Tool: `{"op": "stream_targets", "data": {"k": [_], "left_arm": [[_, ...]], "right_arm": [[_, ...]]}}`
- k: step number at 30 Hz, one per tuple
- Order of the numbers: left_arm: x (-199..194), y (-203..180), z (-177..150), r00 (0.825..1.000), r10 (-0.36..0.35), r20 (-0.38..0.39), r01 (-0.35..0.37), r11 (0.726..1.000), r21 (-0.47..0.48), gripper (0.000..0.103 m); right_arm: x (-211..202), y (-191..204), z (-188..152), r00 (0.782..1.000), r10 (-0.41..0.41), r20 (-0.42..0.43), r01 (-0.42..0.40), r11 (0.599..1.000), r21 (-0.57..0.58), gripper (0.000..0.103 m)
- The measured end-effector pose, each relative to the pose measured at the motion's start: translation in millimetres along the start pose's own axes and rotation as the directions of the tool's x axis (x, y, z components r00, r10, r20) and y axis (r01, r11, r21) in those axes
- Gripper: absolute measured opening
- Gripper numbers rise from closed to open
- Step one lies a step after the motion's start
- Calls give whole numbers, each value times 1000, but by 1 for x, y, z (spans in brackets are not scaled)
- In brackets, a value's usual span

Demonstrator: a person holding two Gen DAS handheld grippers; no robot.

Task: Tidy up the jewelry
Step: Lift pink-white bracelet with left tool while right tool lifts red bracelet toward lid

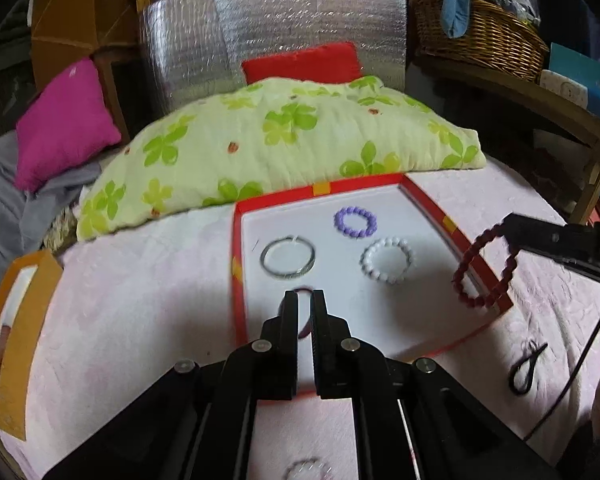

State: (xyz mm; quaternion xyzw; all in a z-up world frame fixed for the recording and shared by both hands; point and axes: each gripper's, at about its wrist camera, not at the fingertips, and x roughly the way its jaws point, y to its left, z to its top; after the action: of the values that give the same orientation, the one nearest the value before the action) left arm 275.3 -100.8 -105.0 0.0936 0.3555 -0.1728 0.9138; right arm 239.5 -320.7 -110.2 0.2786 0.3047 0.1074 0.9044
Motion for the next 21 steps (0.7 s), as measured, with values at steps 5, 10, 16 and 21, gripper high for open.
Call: {"op": "stream_targets", "data": {"k": [5,10,16,21], "left_arm": [[-11,29,-29,994,-69,-80,65,996,-55,12],[-16,27,-78,981,-96,-171,84,993,-78,52],[3,3,-117,953,-82,-290,65,996,-66,52],[5,1,-122,959,-86,-269,69,995,-75,42]], "right_arm": [[-5,-2,-1,1000,-2,7,2,1000,-1,11],[-8,1,-1,1000,8,20,-8,1000,3,11],[-20,9,-10,999,3,44,-1,1000,-31,11],[-34,3,-16,998,-20,59,22,999,-35,11]]}}
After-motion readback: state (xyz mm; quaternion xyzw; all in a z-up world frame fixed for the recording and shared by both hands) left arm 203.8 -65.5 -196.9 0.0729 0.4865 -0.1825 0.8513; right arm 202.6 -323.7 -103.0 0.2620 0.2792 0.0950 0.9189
